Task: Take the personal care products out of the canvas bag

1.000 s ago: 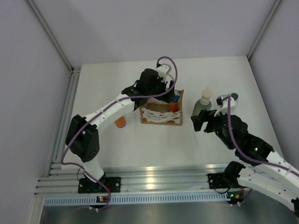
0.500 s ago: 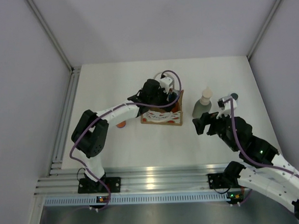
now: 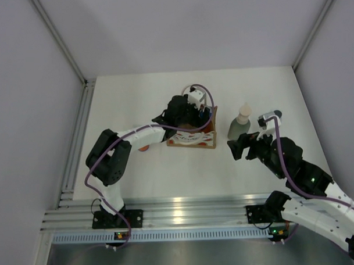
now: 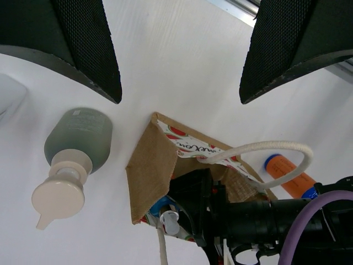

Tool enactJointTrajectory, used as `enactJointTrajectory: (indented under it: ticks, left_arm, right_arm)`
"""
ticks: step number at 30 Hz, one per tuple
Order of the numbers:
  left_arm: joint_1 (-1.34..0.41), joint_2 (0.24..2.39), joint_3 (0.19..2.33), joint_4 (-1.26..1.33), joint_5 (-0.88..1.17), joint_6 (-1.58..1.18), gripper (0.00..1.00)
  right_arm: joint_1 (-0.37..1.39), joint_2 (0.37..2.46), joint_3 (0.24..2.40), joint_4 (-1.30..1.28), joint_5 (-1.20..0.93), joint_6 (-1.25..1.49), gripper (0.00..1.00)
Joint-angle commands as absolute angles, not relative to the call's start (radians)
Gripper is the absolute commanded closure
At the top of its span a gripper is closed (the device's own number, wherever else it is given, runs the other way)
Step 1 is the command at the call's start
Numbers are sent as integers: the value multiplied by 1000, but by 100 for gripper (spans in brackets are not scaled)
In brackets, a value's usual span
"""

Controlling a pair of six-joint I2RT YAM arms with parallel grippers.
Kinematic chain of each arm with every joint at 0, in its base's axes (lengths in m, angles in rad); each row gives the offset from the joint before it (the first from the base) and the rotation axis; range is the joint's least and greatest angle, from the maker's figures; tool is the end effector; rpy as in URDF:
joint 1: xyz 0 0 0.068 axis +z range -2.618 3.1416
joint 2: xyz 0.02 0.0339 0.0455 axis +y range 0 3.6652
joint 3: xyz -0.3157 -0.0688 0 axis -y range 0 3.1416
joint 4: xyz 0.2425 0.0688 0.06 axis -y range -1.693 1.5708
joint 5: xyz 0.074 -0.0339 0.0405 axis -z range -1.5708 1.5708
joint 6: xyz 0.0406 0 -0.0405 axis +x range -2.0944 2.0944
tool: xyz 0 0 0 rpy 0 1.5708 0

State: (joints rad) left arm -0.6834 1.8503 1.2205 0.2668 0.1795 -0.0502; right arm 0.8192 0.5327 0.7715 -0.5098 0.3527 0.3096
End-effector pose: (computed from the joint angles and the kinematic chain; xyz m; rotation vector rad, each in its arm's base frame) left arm 0.3404 -0.2866 0.2821 0.7338 1.8446 -0.6567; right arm 0.0631 0.0470 0.3595 -0.2218 1.8370 0.4694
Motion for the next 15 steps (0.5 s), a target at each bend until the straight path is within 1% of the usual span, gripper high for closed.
enactJointTrajectory:
  ticks: [1, 5, 11, 15]
  left_arm:
    - [-683, 1870, 1229, 382, 201, -55, 13]
    - [-683, 1887, 1207, 448, 201, -66, 14]
    - [-684, 1927, 1216, 469, 190, -84, 15]
    - [-684, 1936, 1212, 482, 175, -84, 20]
  right_arm:
    - [808, 534, 825, -515, 330, 290, 16]
    - [808, 531, 824, -514, 318, 285, 16]
    - [808, 514, 825, -514, 284, 291, 16]
    - [808, 505, 828, -514, 265, 293, 16]
